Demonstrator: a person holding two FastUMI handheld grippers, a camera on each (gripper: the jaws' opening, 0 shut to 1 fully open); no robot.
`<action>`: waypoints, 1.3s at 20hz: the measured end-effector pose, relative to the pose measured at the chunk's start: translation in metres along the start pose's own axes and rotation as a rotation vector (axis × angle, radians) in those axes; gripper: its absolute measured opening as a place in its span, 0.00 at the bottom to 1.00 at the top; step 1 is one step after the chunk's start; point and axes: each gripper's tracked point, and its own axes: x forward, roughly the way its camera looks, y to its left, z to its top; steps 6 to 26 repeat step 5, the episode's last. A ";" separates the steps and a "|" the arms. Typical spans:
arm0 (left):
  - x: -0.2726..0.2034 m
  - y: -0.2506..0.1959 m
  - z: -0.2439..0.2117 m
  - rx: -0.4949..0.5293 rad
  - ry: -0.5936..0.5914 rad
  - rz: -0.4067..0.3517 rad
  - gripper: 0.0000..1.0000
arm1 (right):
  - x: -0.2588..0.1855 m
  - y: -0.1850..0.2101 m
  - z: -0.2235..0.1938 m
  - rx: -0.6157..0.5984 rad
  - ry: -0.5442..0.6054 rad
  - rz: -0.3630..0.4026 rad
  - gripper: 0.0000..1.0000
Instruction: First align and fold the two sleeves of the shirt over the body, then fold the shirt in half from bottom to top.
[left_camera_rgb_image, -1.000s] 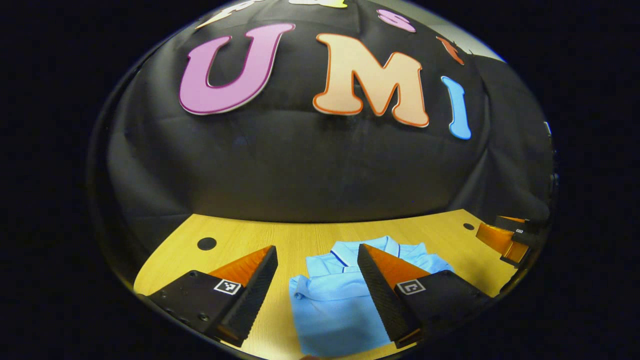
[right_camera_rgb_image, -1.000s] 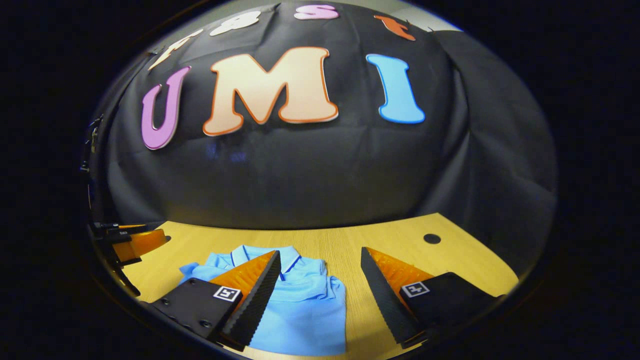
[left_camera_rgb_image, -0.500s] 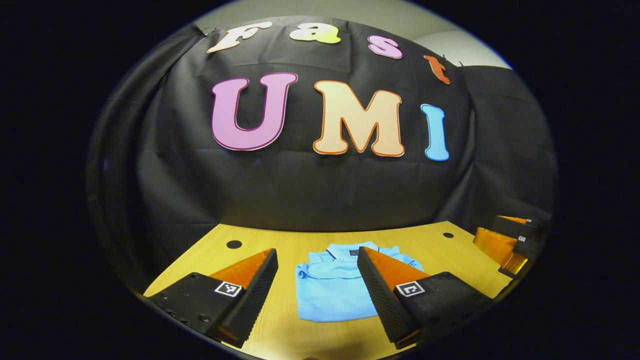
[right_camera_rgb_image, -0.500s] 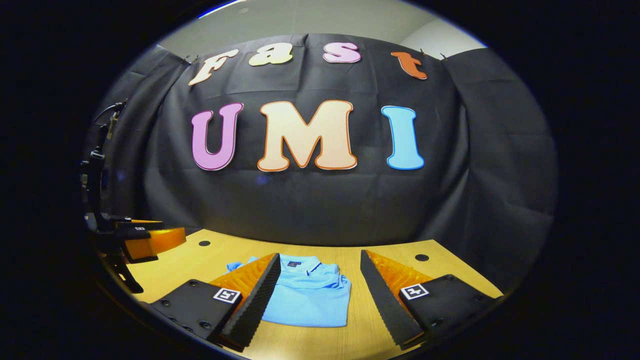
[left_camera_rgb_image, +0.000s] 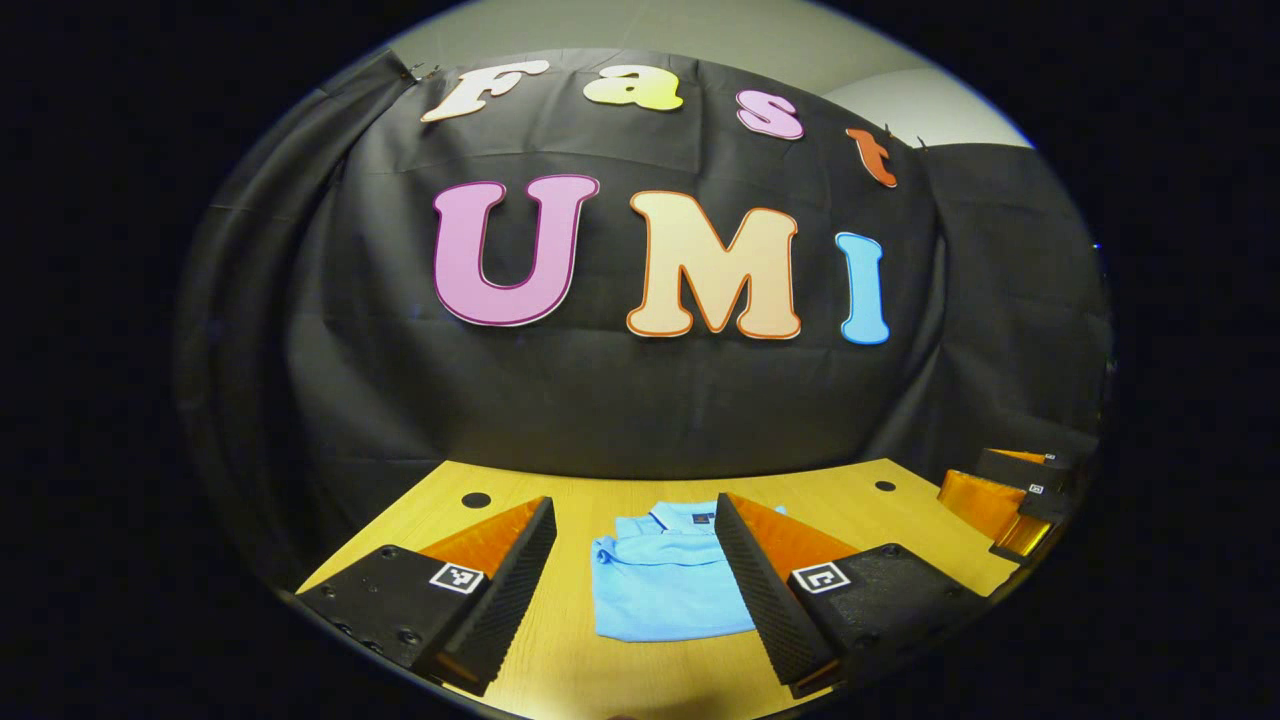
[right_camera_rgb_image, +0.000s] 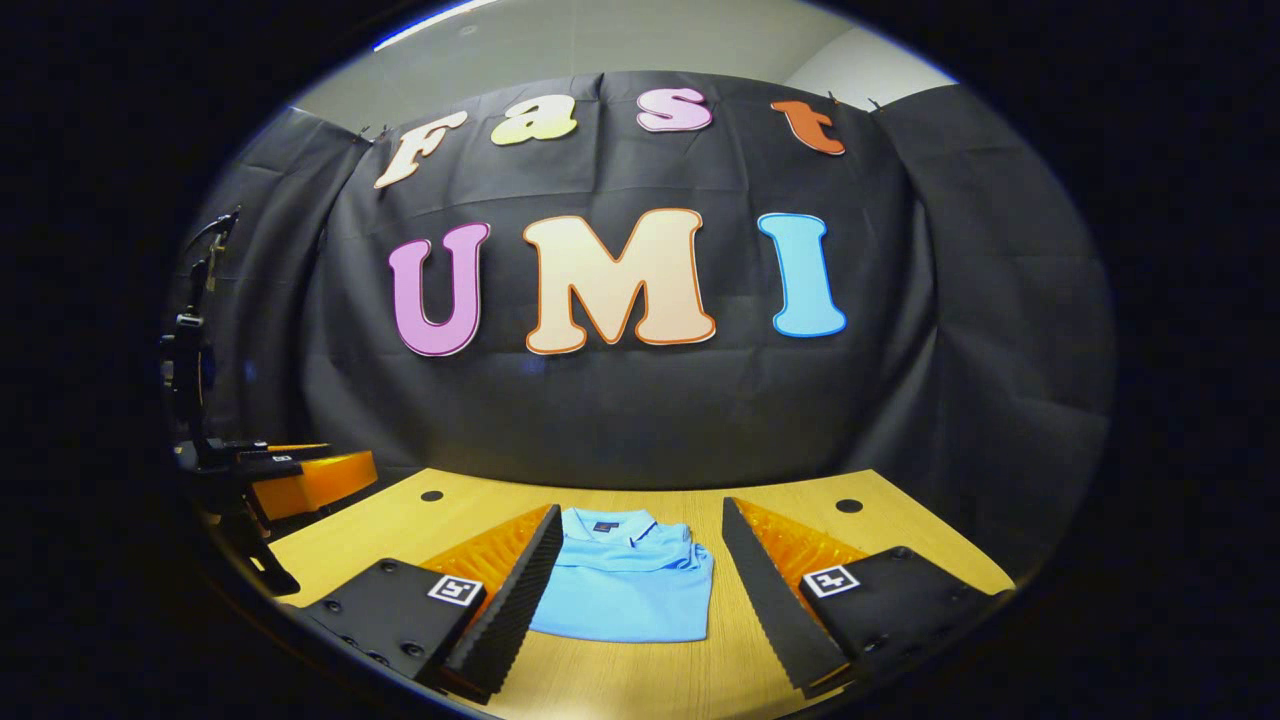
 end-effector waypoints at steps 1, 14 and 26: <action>0.000 -0.001 0.002 0.005 -0.006 0.001 0.95 | 0.001 -0.001 0.004 -0.007 -0.009 -0.003 1.00; -0.005 -0.002 0.009 0.014 -0.017 -0.004 0.95 | -0.001 0.000 0.016 -0.014 -0.034 -0.002 1.00; -0.005 -0.002 0.009 0.014 -0.017 -0.004 0.95 | -0.001 0.000 0.016 -0.014 -0.034 -0.002 1.00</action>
